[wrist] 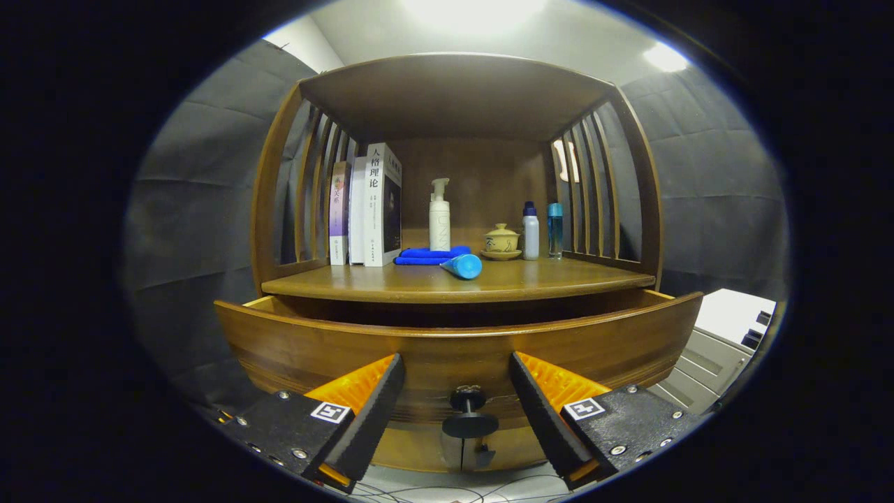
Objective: Pull open the drawer, take out the items inside it, and place them on the countertop above the cabinet.
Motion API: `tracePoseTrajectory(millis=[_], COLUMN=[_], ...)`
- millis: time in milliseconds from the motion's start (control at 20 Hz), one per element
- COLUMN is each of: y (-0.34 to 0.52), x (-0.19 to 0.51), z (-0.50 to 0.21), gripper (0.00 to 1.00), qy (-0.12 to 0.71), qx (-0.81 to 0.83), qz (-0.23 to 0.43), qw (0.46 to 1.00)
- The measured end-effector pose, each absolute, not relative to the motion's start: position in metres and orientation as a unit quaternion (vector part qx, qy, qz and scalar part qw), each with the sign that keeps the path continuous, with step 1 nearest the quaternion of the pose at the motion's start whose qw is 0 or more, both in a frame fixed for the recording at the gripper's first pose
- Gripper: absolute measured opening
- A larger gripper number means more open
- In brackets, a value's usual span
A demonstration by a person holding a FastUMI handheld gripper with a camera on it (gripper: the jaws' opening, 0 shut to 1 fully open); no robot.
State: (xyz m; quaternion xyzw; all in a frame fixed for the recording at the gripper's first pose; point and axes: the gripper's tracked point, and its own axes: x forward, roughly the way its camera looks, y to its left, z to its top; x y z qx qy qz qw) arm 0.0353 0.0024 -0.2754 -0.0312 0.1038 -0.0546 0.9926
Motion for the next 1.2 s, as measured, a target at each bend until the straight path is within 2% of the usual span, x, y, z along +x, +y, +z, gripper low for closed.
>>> tracePoseTrajectory(millis=[450,900,1100,1200], y=[-0.004,-0.002,0.009,-0.001], x=[0.087,0.092,0.067,0.05], z=[-0.283,-0.286,-0.221,-0.176], gripper=[0.96,0.95,0.95,0.95], qy=[0.095,0.103,0.056,0.036], qx=[-0.041,0.006,0.006,-0.022], qz=[-0.053,-0.045,0.043,0.05], qw=[0.993,0.994,0.997,0.998])
